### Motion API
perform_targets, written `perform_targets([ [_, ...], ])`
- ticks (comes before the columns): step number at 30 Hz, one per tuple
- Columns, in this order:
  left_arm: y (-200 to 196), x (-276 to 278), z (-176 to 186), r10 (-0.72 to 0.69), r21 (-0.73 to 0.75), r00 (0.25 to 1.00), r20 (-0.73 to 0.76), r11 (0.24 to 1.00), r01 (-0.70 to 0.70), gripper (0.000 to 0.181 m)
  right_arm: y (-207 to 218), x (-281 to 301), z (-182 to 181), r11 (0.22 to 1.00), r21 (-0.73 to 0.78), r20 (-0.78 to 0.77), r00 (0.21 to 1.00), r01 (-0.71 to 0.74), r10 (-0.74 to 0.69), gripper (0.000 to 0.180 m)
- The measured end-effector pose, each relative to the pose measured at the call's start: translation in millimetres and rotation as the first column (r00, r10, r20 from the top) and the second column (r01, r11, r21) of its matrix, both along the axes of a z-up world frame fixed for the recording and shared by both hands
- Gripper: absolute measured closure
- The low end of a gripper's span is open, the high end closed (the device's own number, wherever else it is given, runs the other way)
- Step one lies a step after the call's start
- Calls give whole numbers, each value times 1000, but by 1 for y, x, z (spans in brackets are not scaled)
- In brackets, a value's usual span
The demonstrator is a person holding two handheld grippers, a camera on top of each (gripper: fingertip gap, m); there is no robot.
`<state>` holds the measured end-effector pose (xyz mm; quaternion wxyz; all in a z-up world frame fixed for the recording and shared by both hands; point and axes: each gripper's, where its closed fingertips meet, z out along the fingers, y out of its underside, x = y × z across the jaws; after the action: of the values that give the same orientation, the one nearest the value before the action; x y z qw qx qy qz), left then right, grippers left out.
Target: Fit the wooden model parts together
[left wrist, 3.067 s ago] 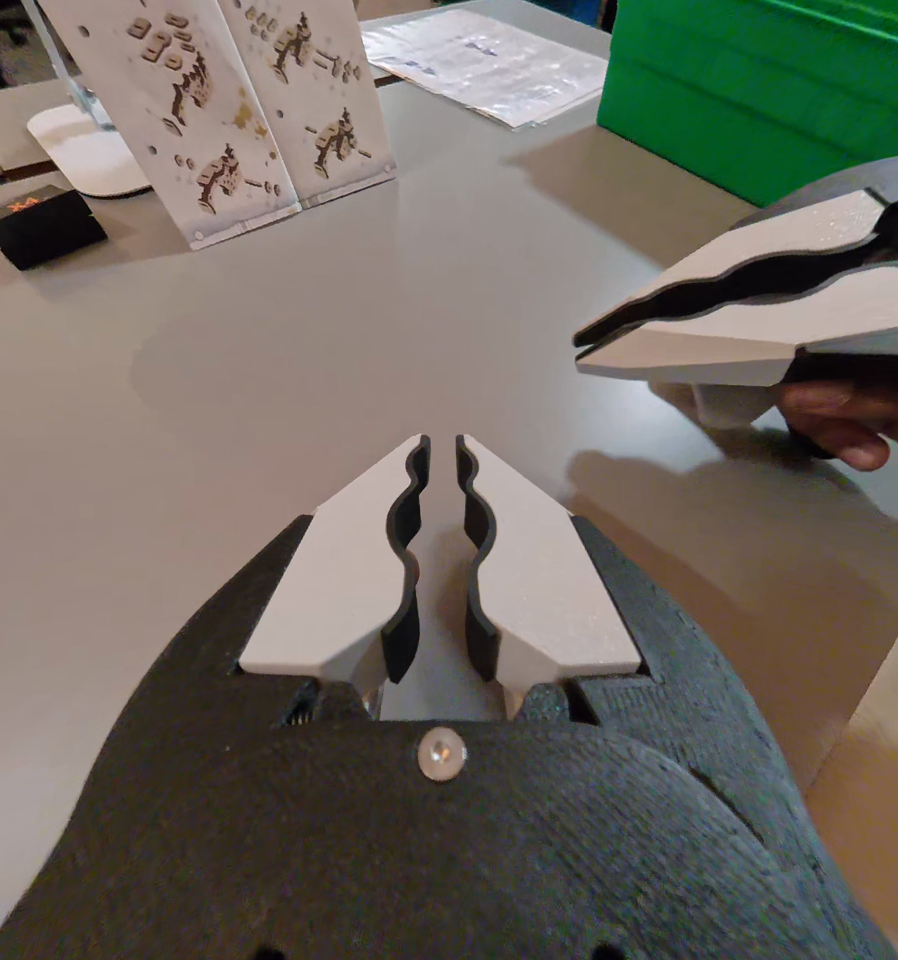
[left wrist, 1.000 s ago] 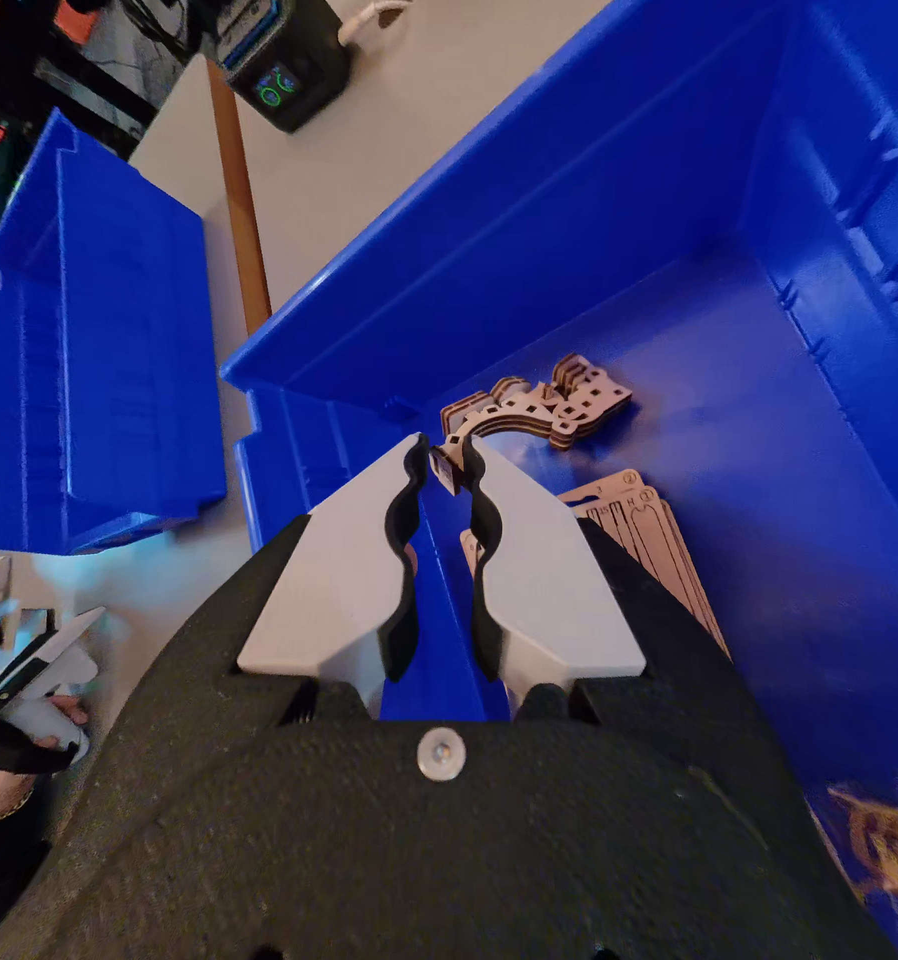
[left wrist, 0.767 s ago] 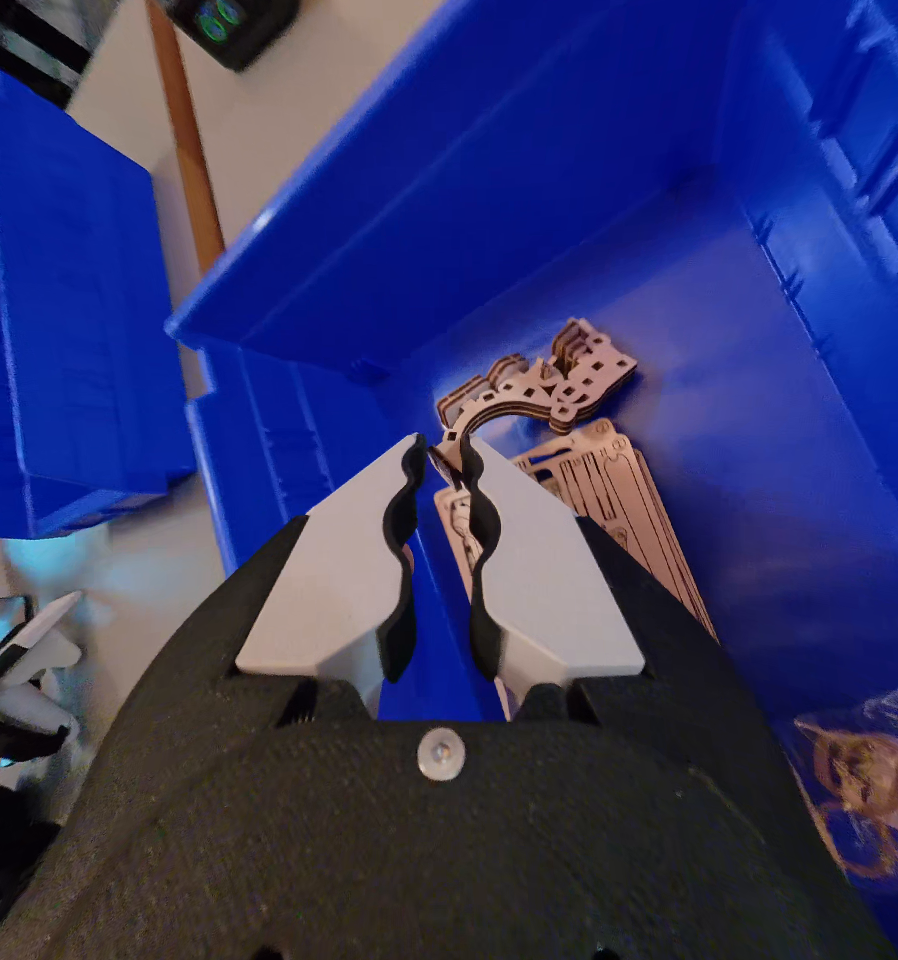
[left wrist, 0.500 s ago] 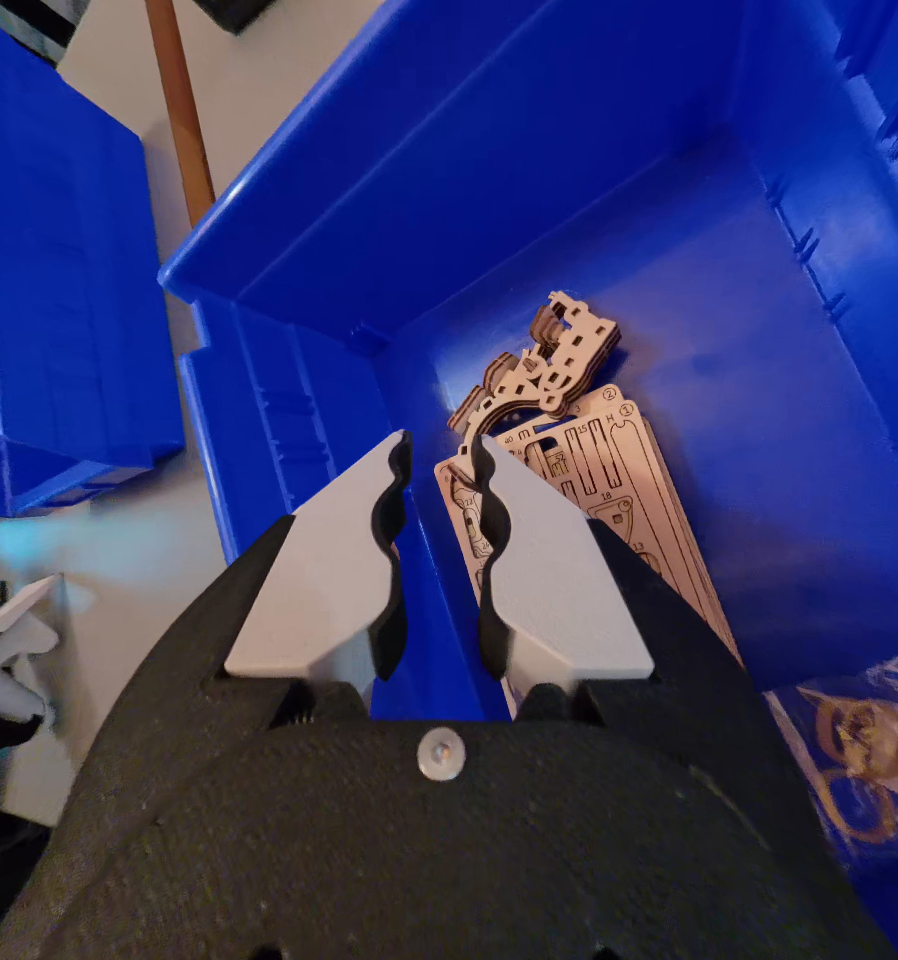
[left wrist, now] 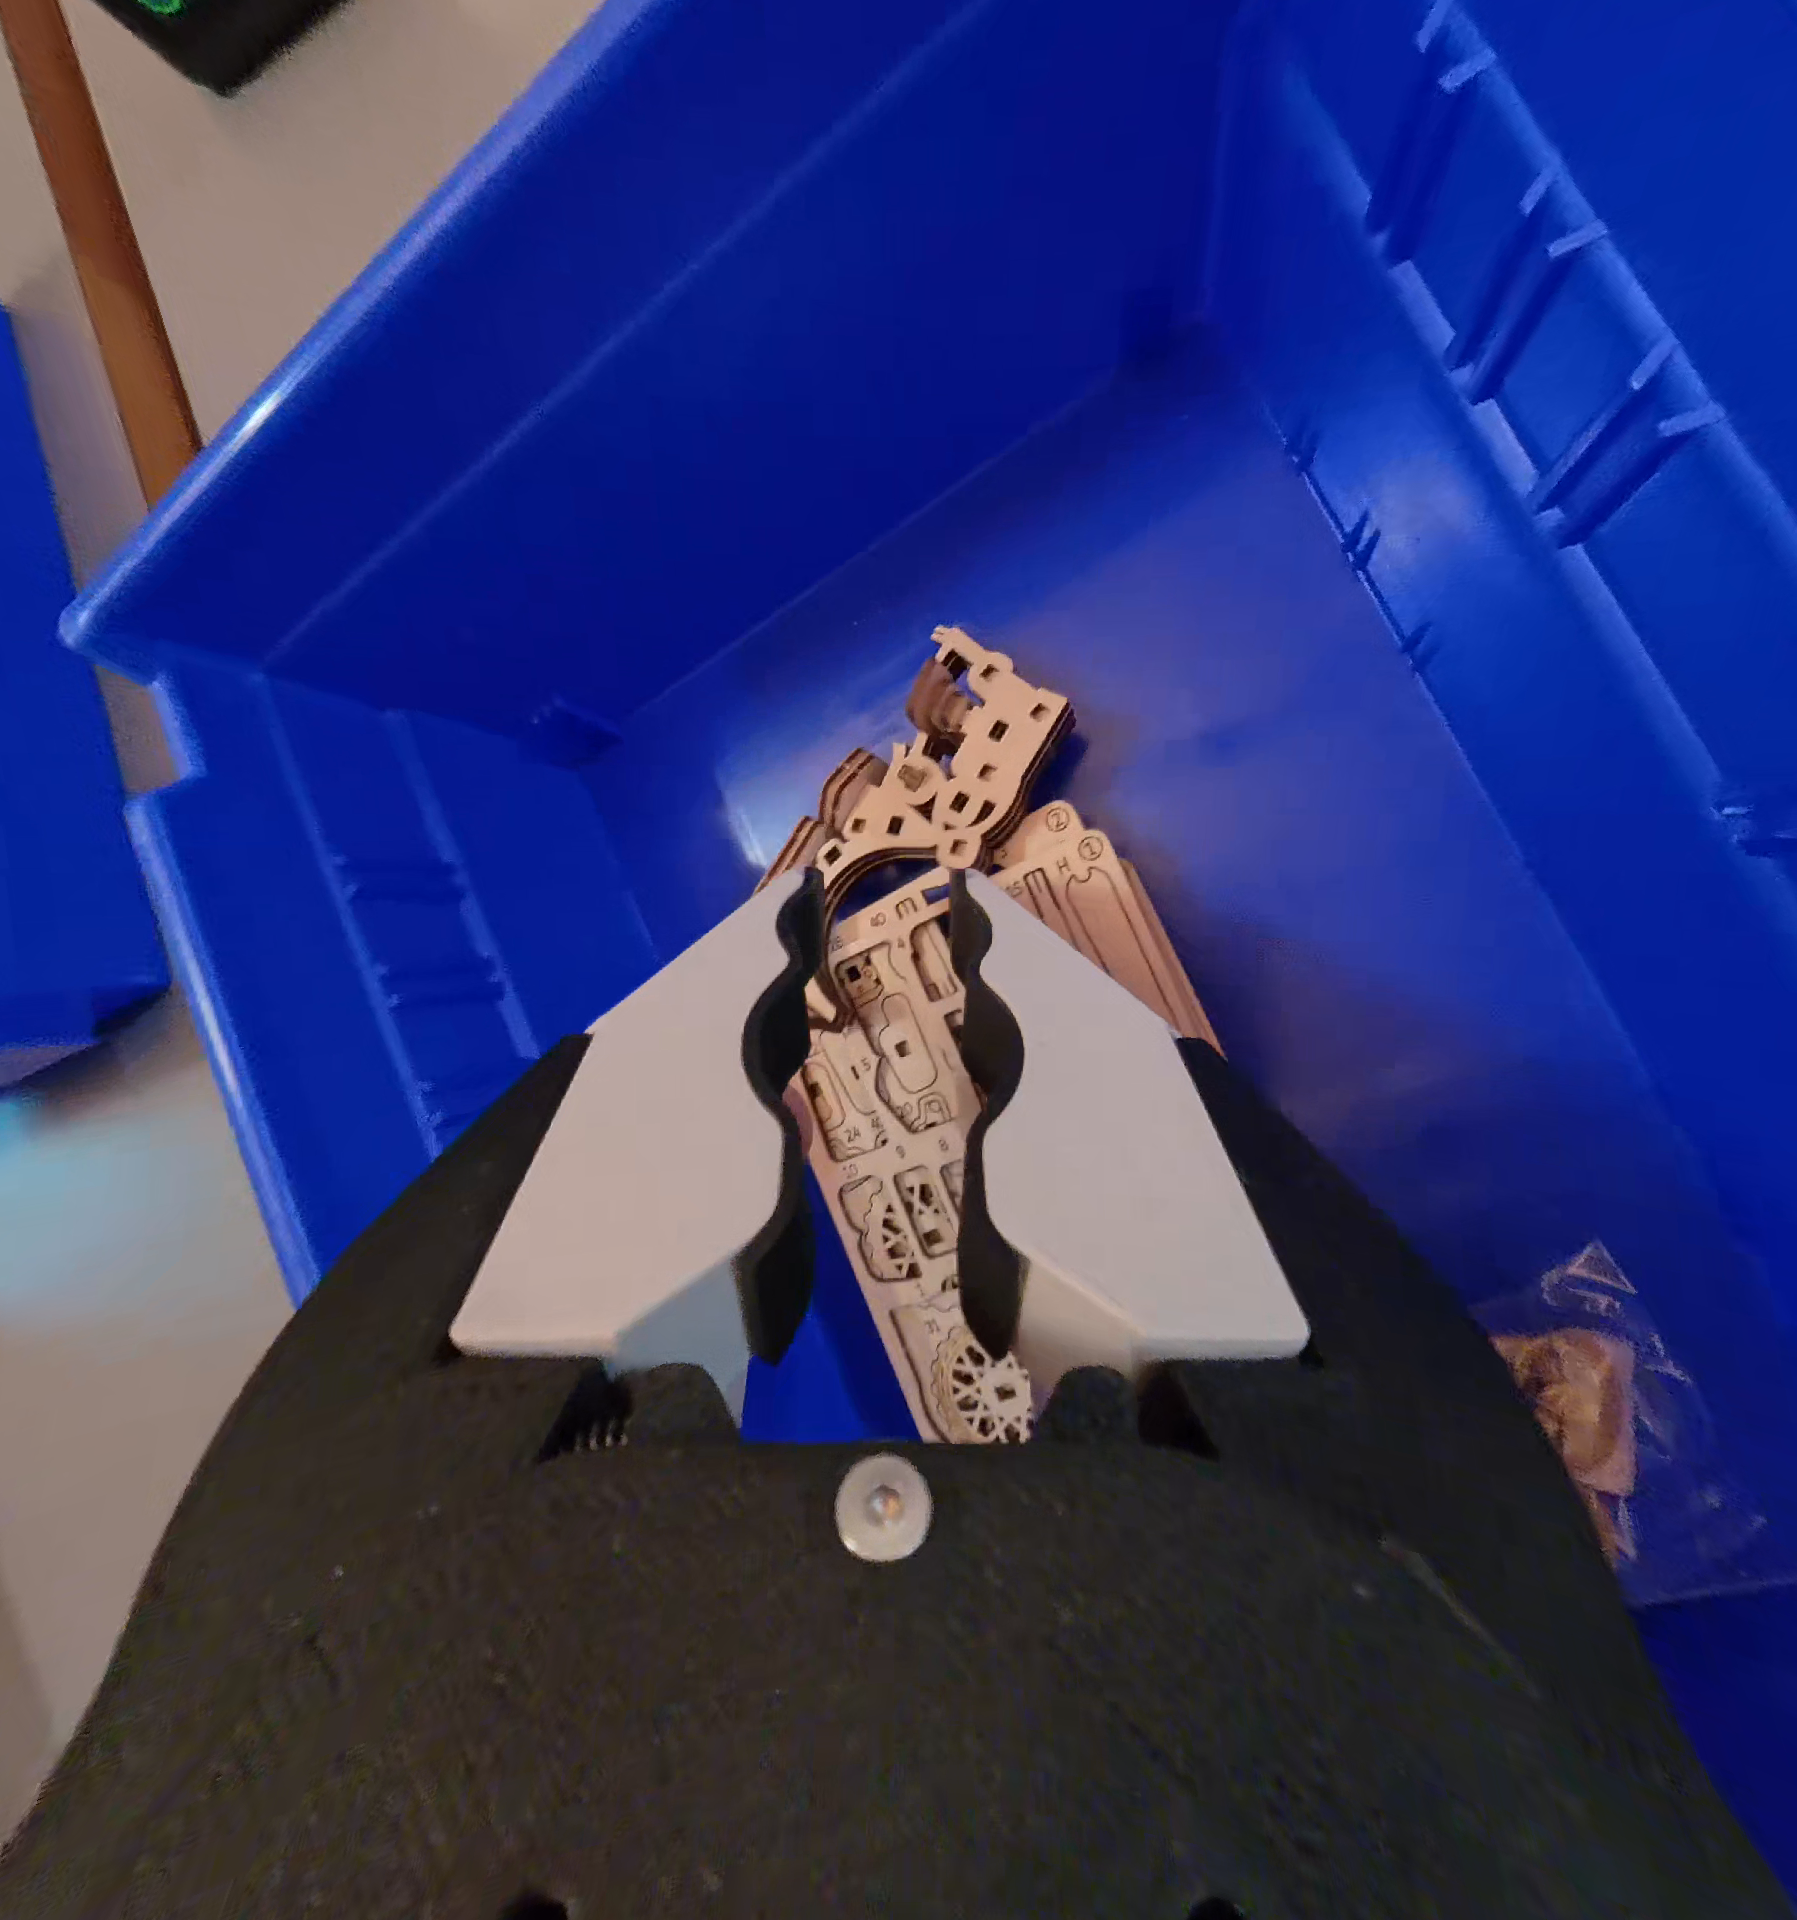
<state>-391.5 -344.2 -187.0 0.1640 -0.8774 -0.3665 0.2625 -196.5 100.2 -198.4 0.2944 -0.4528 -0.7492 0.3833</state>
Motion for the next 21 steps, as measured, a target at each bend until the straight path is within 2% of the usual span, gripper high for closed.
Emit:
perform_targets([
  [1,3,0,-2,-8,0,1000,4,1000,8,156,0,0,0,1000,-3,0,1000,0,0,158],
  [4,3,-7,4,22,23,1000,-17,999,-22,152,0,0,1,1000,-10,-1,1000,1,-1,158],
  [7,0,-22,35,111,207,992,-66,974,-95,155,0,0,1,1000,-14,-3,1000,1,-1,158],
  [9,-5,-25,46,132,263,990,-57,958,-113,152,0,0,1,1000,-16,-2,1000,0,0,158],
  [13,-11,-13,29,109,131,994,0,985,-108,149,-1,0,0,1000,-8,2,1000,-5,5,158],
  [18,0,-4,17,113,148,993,17,982,-115,152,-2,1,0,1000,1,-2,1000,-13,13,159],
  [21,2,-3,10,-13,-31,997,-79,999,10,149,-4,2,1,1000,-10,2,1000,-18,18,158],
])
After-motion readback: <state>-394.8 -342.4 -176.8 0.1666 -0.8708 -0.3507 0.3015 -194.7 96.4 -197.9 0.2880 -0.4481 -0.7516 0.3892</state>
